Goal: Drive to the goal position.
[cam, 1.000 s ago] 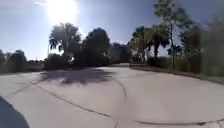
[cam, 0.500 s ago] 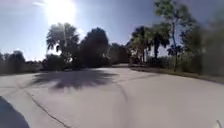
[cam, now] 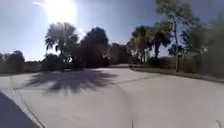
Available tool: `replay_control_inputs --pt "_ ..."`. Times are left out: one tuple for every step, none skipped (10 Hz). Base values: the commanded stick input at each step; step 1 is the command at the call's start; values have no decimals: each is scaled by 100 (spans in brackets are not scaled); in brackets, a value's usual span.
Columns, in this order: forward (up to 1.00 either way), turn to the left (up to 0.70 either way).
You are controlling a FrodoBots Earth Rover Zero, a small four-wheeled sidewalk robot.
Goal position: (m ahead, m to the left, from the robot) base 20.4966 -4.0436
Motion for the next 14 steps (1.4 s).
replay_control_inputs --pt "70 0" --pt "70 0" --pt "70 0" --pt "70 0" --pt "70 0" --pt "70 0" --pt "70 0" --pt "70 0" --pt "70 0" --pt "70 0" --pt "70 0" --pt "70 0" --pt "70 0" --pt "70 0"
